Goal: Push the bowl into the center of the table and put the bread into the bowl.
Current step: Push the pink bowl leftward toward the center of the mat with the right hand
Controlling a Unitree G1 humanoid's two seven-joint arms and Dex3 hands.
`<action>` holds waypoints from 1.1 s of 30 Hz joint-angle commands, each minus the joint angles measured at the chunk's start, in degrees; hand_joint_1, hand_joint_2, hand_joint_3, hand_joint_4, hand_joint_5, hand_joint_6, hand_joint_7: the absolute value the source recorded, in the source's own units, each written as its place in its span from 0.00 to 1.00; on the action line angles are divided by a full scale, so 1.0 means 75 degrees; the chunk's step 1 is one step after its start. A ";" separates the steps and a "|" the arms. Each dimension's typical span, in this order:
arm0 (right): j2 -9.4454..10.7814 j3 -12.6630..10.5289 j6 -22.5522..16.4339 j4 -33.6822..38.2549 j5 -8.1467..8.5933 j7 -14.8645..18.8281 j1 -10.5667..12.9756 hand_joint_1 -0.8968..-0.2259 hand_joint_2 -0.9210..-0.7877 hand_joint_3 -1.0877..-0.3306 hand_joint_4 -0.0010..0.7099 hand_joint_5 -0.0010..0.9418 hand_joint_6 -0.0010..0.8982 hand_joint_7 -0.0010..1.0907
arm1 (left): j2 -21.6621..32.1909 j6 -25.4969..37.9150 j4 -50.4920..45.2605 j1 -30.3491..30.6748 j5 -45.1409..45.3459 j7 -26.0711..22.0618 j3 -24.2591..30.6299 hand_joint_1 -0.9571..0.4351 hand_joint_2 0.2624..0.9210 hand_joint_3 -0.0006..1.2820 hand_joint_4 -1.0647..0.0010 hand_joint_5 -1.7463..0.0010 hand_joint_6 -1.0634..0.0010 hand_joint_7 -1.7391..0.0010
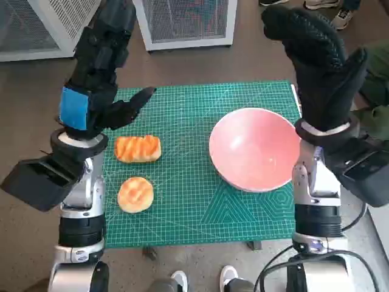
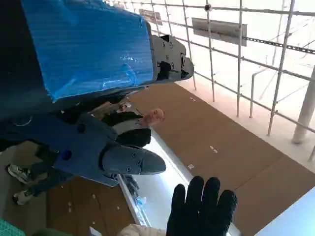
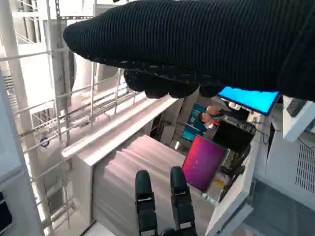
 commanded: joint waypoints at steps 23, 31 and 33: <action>-0.0019 0.0006 0.0193 -0.0110 -0.0032 0.0029 0.0185 0.39 0.00 0.51 0.41 0.00 0.28 0.31 | -0.0048 0.0118 -0.0177 0.0033 -0.0147 -0.0027 -0.0026 0.47 1.00 0.21 0.83 1.00 0.84 0.88; -0.0181 -0.0158 0.0114 0.0161 0.0081 0.0167 0.0152 0.38 0.00 0.51 0.41 0.00 0.28 0.31 | -0.0057 0.0096 -0.0158 0.0036 -0.0109 -0.0008 -0.0030 0.47 1.00 0.21 0.83 1.00 0.84 0.88; -0.0279 -0.0268 0.0017 0.0404 0.0132 0.0259 0.0122 0.38 0.00 0.51 0.41 0.00 0.28 0.31 | -0.0071 0.0101 -0.0169 0.0041 -0.0100 0.0001 -0.0041 0.47 1.00 0.21 0.83 1.00 0.84 0.88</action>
